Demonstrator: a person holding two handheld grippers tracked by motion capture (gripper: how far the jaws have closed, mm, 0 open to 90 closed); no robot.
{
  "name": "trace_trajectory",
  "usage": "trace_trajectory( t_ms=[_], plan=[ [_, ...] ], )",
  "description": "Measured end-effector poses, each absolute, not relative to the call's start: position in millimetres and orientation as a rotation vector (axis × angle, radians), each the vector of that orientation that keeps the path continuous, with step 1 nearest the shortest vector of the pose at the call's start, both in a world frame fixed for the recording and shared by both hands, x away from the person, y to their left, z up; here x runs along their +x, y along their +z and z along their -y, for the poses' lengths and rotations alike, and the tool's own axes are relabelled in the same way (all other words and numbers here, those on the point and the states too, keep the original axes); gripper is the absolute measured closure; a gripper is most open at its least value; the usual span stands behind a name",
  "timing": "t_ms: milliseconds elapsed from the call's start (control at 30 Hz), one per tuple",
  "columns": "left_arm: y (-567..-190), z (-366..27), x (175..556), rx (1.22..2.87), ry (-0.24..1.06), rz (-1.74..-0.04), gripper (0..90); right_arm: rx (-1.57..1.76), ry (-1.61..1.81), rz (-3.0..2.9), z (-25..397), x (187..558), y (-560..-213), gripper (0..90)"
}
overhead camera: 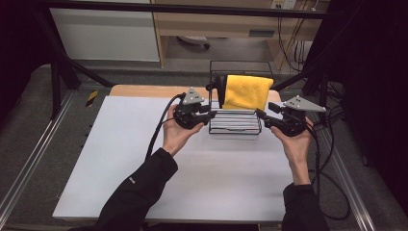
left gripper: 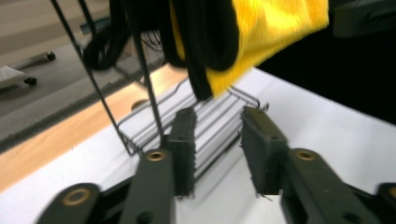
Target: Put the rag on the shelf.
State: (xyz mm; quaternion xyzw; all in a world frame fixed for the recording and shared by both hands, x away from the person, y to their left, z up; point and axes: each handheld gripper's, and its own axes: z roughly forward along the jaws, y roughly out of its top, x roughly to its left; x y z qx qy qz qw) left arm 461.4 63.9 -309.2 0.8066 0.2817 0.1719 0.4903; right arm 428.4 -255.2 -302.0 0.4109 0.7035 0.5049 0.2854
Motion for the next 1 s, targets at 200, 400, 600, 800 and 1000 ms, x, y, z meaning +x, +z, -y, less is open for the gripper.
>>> trace_trajectory(
  t_ms=[200, 400, 600, 800, 1000],
  plan=[
    [-332.1, -91.3, 452.8, 1.990, 0.362, -0.701, 50.6, 1.109, 1.370, -1.928, 252.0, 418.1, -313.8, 23.8],
    [-357.4, -127.2, 442.8, 2.013, 0.342, -0.758, 40.8, 1.113, 1.365, -1.992, 247.2, 411.6, -329.5, 14.9],
    [-376.1, -164.4, 429.3, 2.008, 0.331, -0.823, 30.4, 1.129, 1.361, -2.033, 239.6, 407.1, -345.7, 7.5],
    [-386.1, -197.7, 409.7, 2.005, 0.370, -0.859, 18.7, 1.137, 1.365, -2.062, 233.4, 399.6, -363.8, 5.3],
    [-398.8, -225.4, 390.9, 2.012, 0.399, -0.899, 8.8, 1.148, 1.361, -2.119, 227.4, 392.3, -380.5, 2.0]
  ],
)
